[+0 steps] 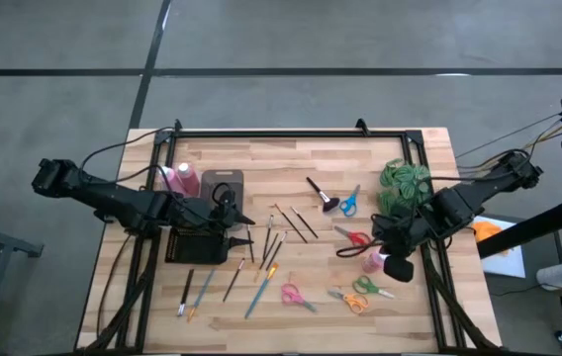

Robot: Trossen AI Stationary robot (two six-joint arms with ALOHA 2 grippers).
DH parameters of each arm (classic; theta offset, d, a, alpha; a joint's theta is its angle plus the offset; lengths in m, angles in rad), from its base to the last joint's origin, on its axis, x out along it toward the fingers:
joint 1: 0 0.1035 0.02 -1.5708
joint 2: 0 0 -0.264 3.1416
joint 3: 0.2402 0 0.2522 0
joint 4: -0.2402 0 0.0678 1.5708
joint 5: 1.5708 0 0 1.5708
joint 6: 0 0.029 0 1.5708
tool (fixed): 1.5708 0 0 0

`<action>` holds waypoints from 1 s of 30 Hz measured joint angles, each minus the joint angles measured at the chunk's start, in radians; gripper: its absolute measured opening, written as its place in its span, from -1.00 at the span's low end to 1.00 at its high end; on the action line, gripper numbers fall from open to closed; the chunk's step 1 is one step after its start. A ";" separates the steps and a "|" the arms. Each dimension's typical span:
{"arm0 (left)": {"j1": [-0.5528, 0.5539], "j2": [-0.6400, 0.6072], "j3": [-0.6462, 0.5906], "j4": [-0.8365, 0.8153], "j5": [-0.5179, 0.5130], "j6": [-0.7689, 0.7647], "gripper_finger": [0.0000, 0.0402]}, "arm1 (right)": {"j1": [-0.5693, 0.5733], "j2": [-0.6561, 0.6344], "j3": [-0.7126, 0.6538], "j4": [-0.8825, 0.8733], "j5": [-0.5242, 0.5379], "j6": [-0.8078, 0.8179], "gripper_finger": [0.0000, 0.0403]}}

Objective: Pick & Place Paint Supplies
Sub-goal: Put the right light pink bottle into the white bin

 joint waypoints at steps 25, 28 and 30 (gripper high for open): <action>0.000 0.000 0.000 0.000 0.000 0.000 0.22 | 0.007 -0.018 -0.152 0.043 -0.015 0.102 0.71; 0.000 0.000 0.000 0.000 0.000 0.000 0.22 | 0.007 -0.018 -0.190 0.070 -0.016 0.098 0.80; 0.000 0.000 0.000 0.000 0.000 0.000 0.22 | 0.007 -0.018 -0.213 0.089 -0.017 0.095 0.81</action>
